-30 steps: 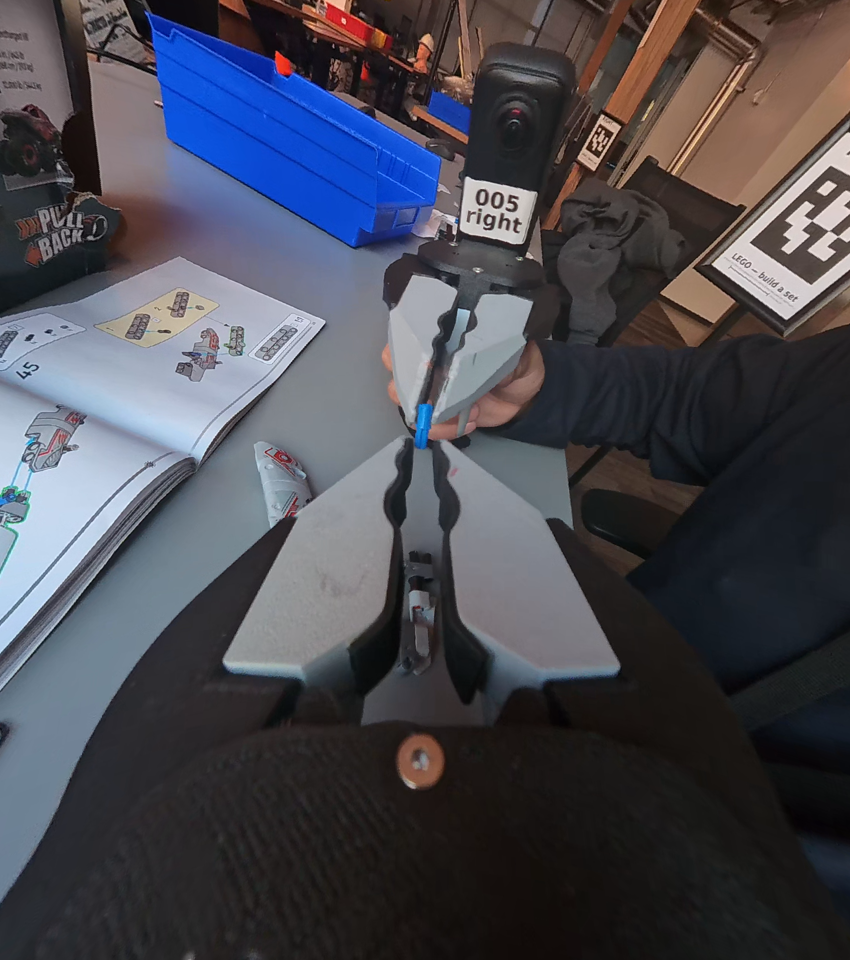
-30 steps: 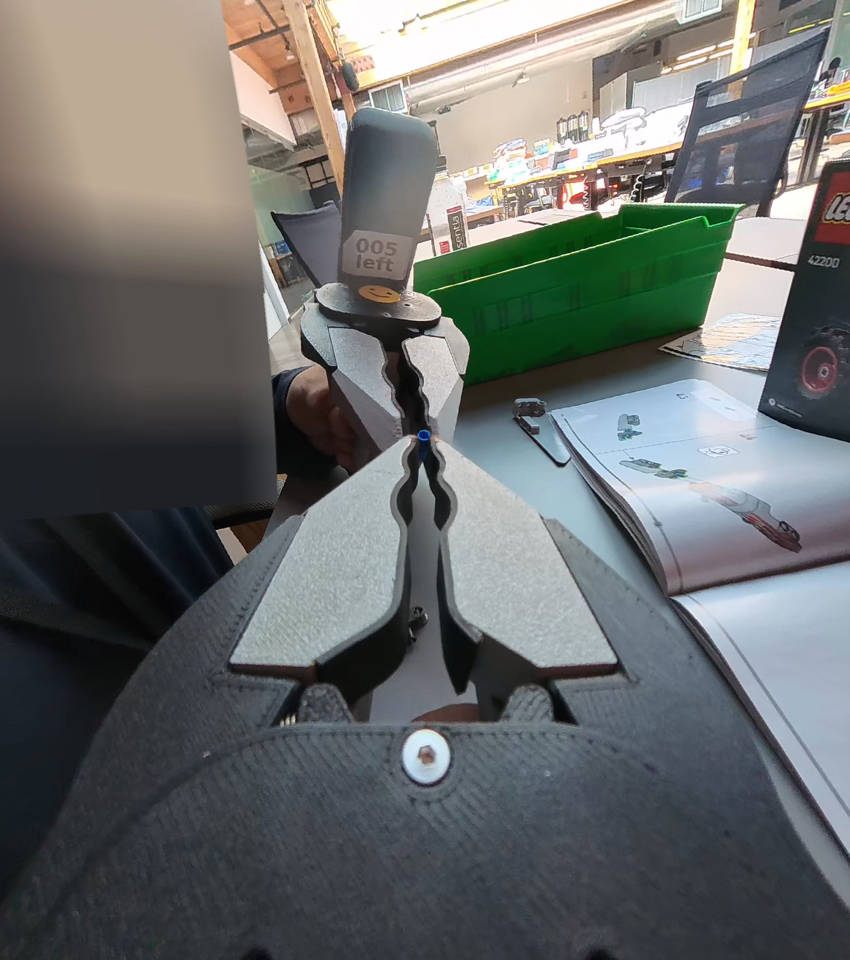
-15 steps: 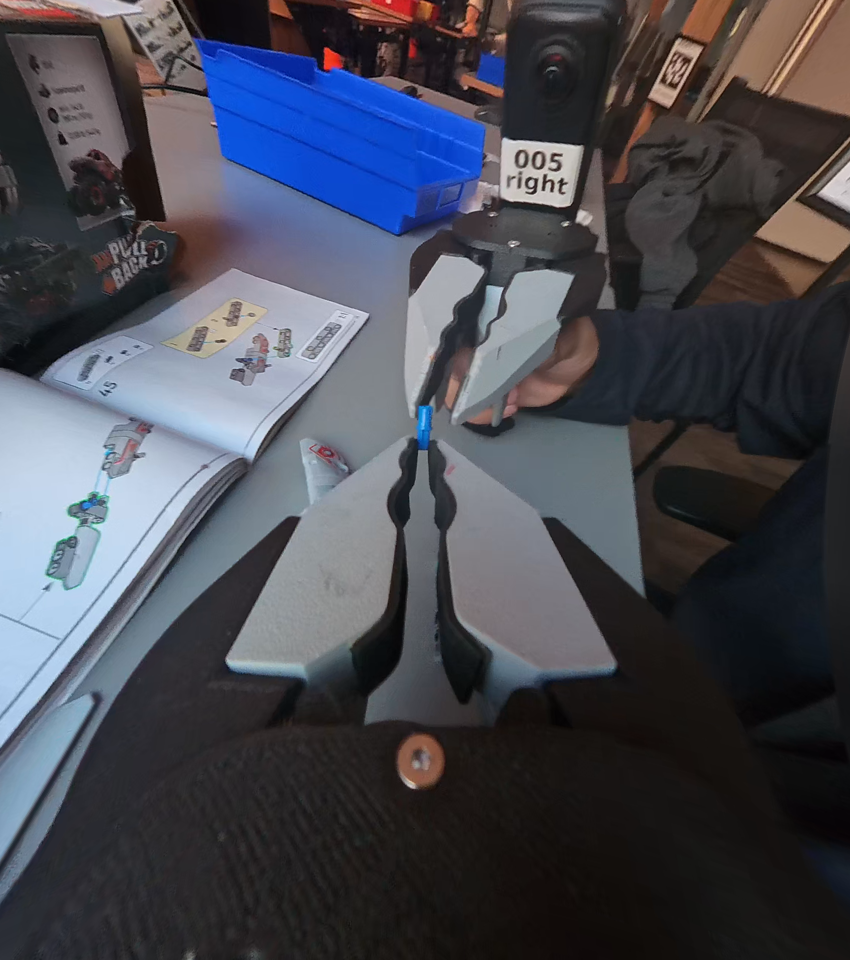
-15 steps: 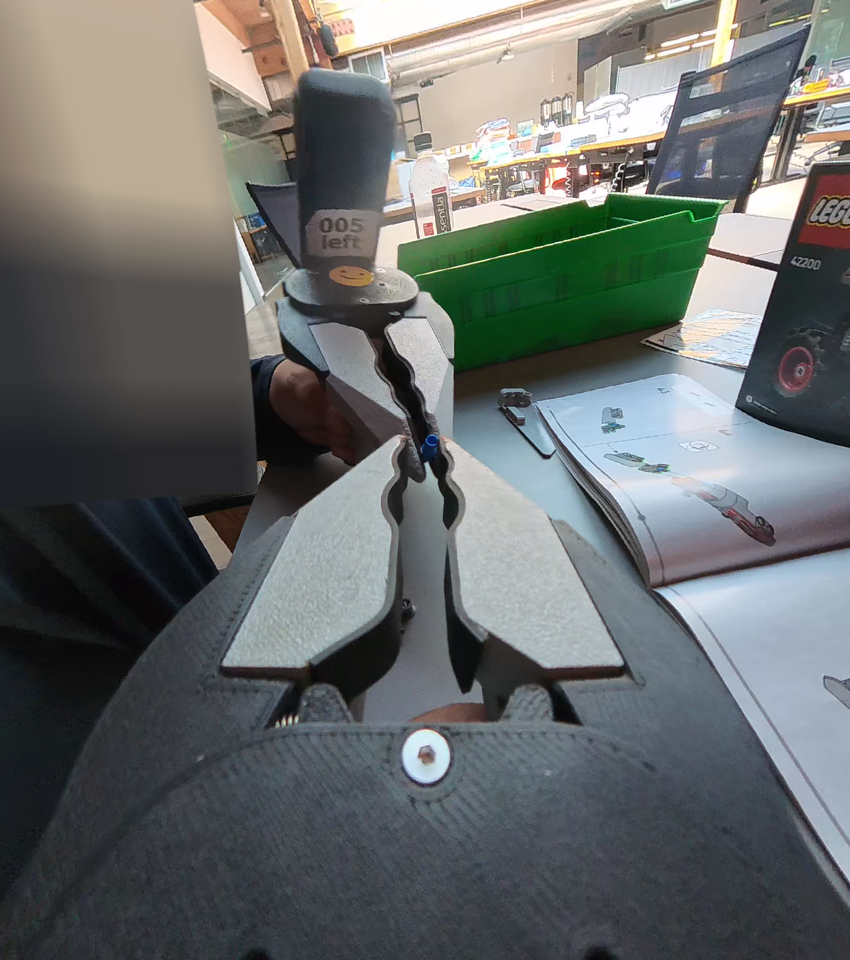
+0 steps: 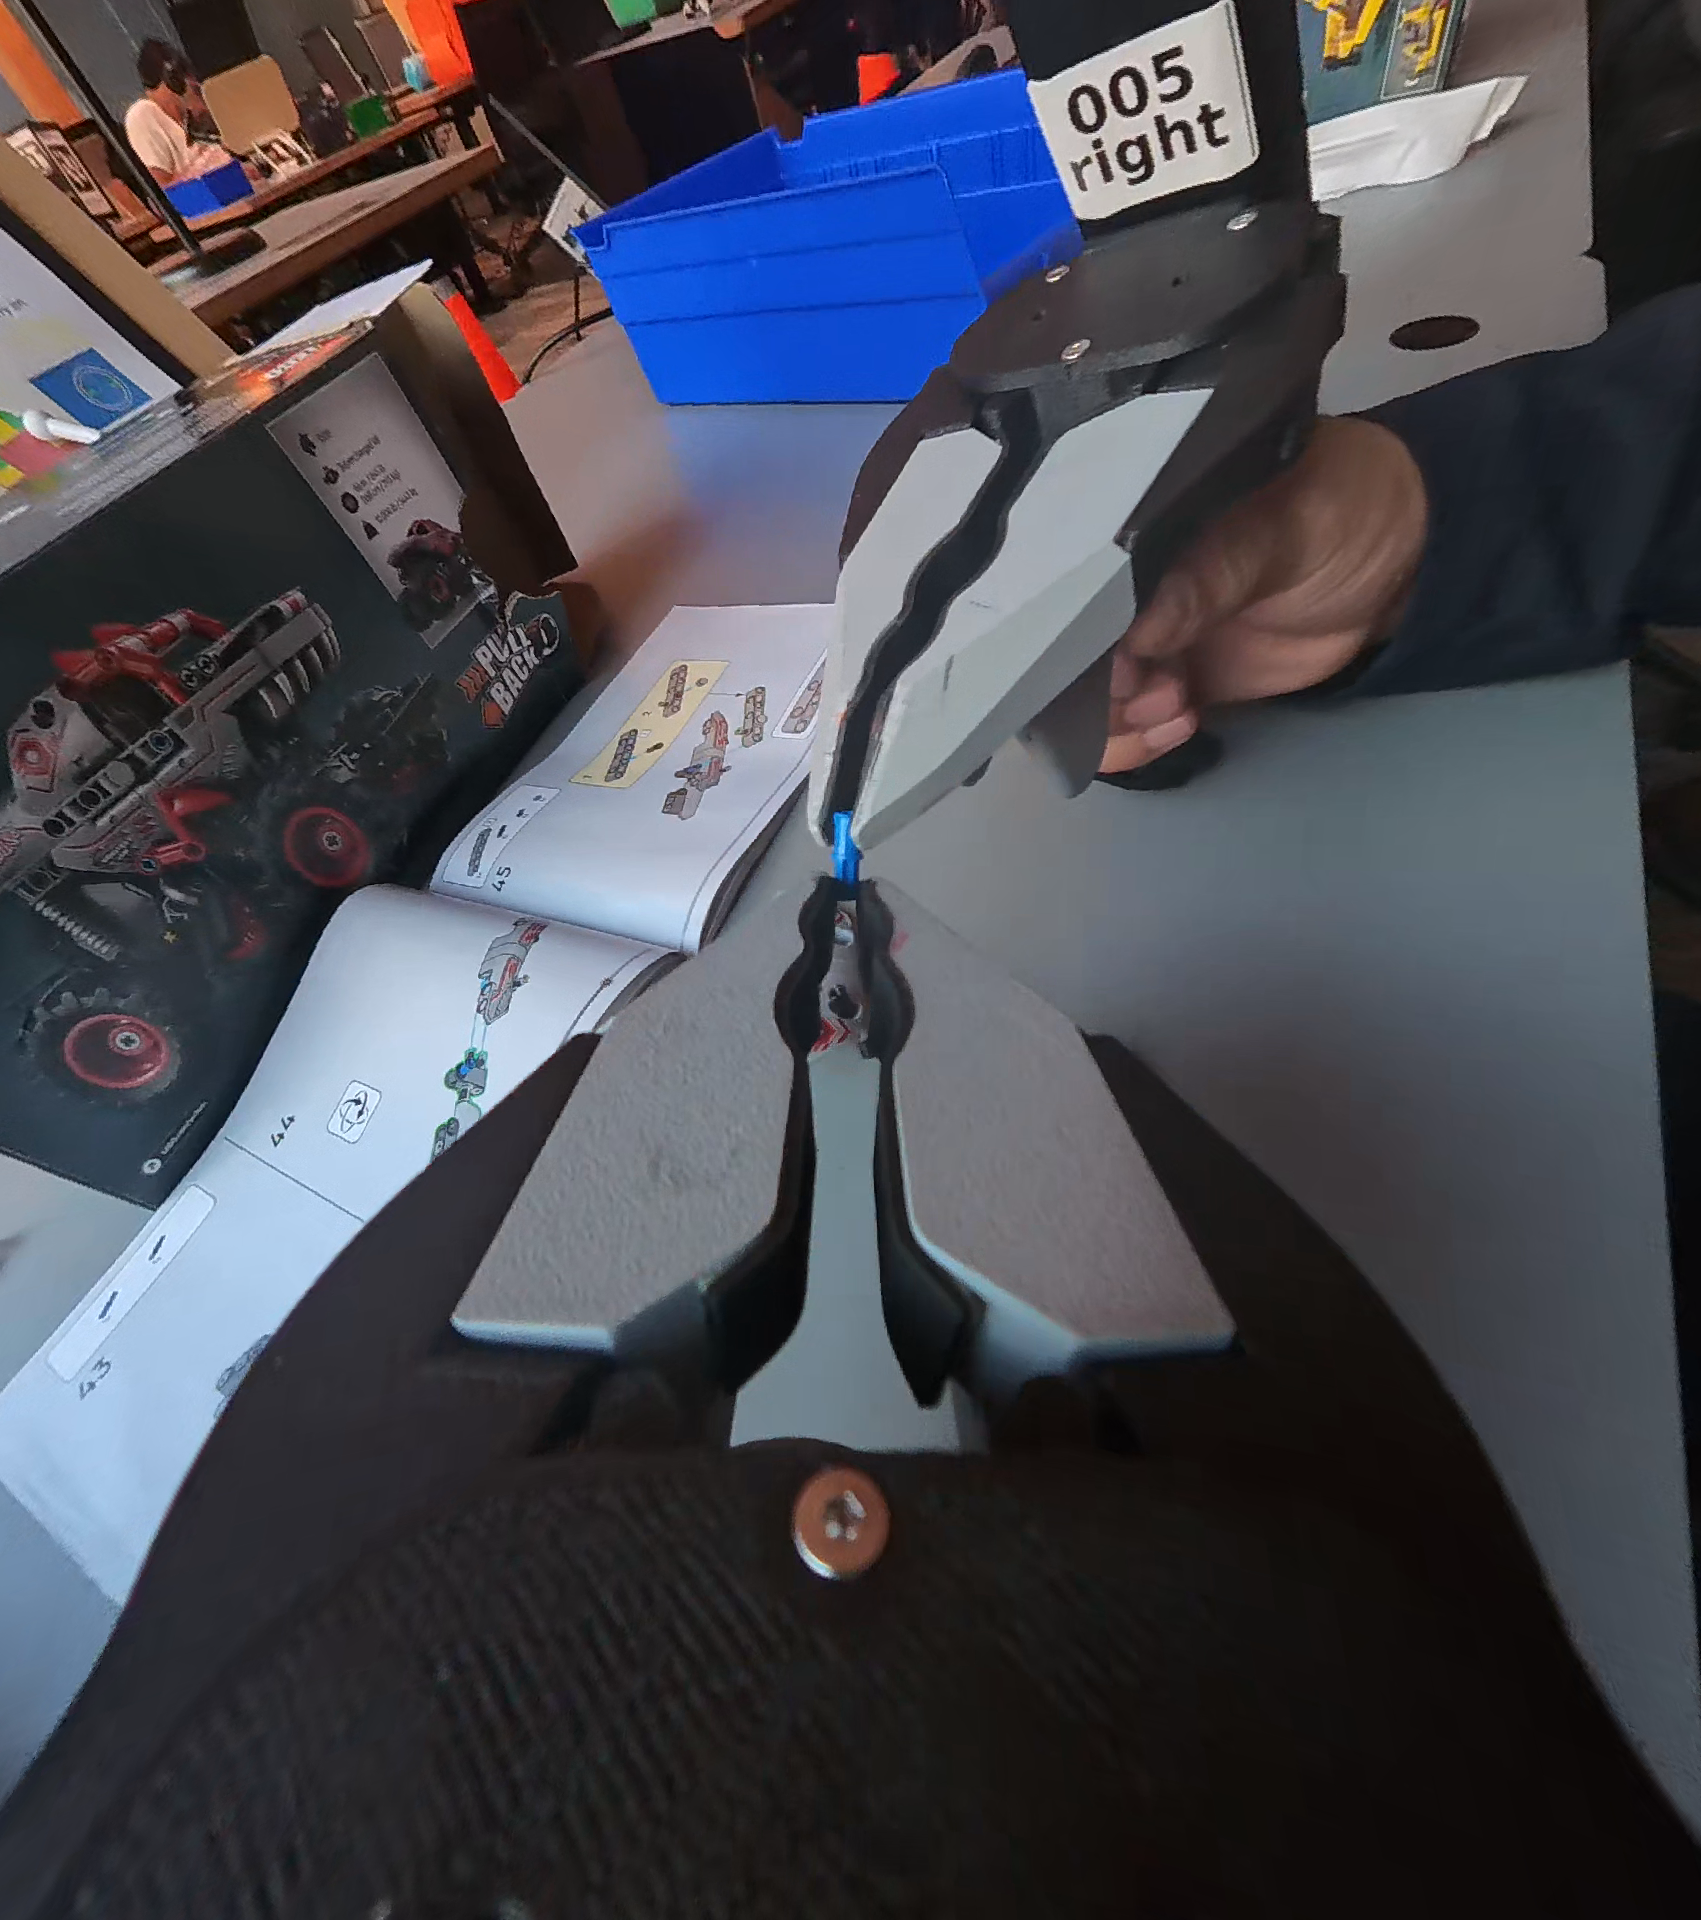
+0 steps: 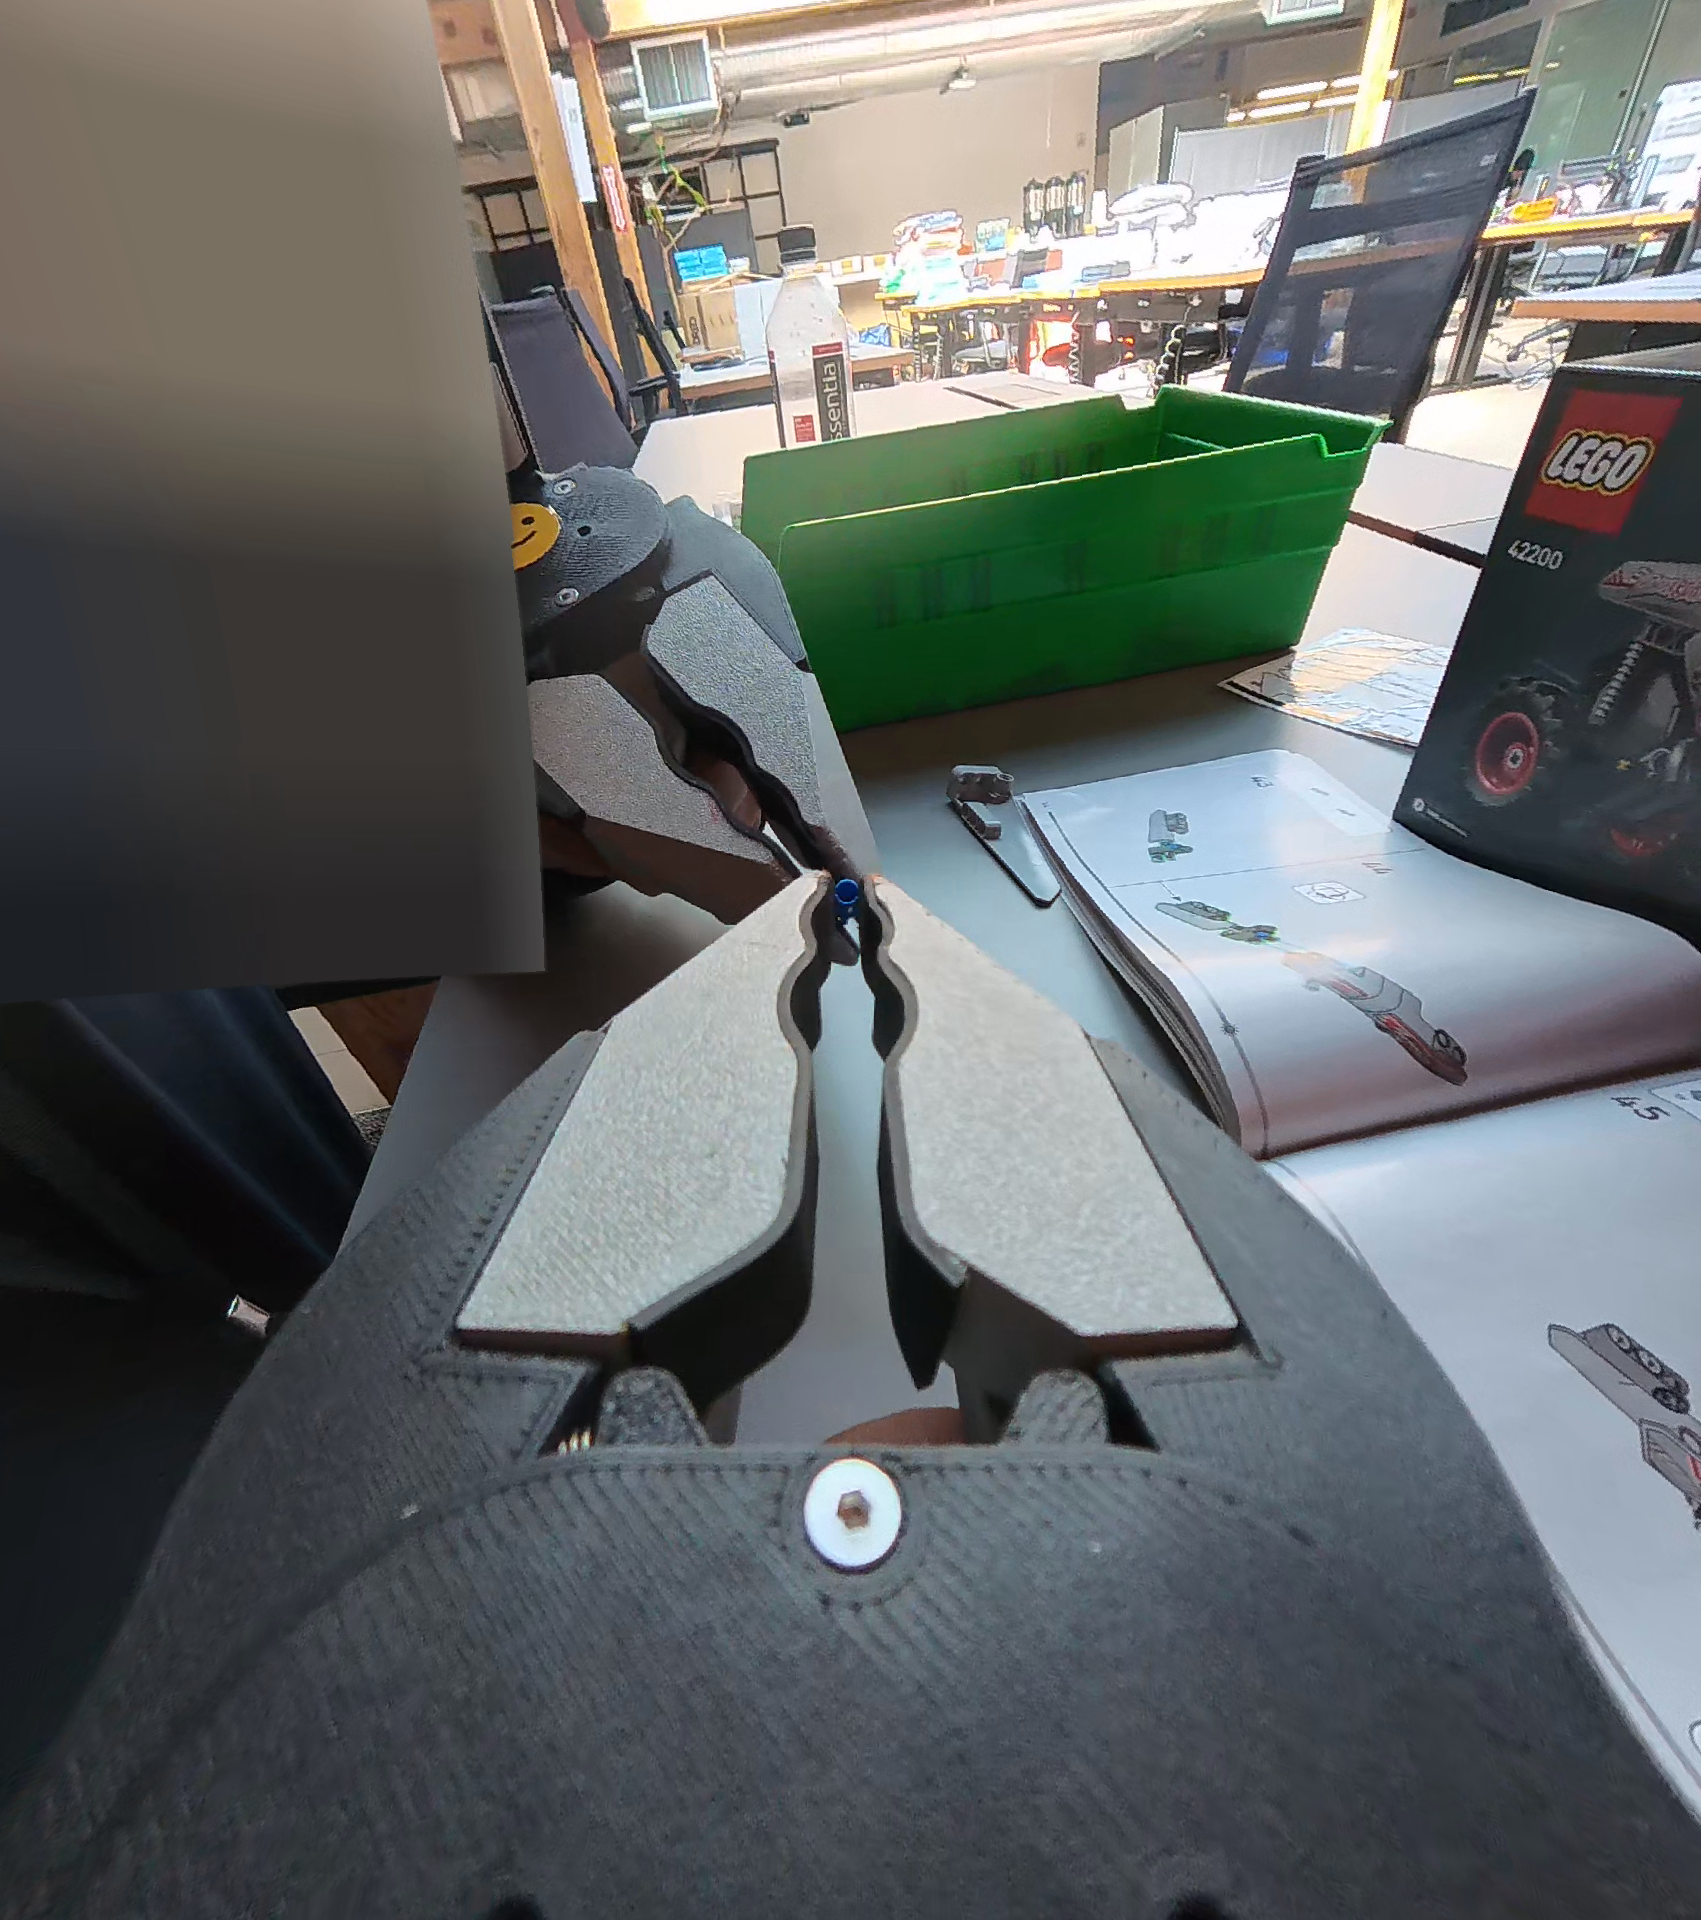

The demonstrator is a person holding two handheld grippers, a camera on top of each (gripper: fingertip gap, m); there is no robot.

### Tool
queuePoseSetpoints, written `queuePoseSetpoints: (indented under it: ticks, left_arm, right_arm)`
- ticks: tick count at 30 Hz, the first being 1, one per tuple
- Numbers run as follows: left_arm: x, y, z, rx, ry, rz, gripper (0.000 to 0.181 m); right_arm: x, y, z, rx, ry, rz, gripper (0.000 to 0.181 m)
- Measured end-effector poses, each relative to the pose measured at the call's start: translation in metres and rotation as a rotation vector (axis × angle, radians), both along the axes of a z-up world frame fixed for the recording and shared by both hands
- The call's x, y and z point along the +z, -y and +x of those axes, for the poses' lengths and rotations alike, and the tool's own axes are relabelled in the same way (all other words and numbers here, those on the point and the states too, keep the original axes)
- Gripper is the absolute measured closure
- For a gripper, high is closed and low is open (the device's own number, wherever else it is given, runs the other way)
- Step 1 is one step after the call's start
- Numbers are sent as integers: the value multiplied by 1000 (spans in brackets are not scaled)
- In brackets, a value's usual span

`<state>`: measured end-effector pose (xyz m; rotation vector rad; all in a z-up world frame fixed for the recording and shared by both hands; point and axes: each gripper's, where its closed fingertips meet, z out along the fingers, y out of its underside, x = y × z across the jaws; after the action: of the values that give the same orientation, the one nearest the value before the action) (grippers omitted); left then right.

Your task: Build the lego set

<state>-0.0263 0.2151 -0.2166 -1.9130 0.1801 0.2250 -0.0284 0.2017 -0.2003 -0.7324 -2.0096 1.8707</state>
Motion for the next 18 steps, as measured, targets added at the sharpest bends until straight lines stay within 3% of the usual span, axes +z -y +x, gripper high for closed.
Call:
queuePoseSetpoints:
  ticks: [4,8,12,14,18]
  left_arm:
    - [-2,0,2,-16,-5,-9,180]
    - [-3,7,8,-108,94,-28,176]
    - [-36,24,21,-234,306,-223,154]
    - [-43,32,32,-307,398,-277,153]
    - [-65,39,39,-327,383,-412,150]
  right_arm:
    - [-1,1,2,14,0,17,180]
    - [-8,0,7,52,11,71,180]
    - [-32,-1,12,89,91,199,180]
    - [-41,2,15,113,127,241,180]
    - [-56,6,22,153,213,303,180]
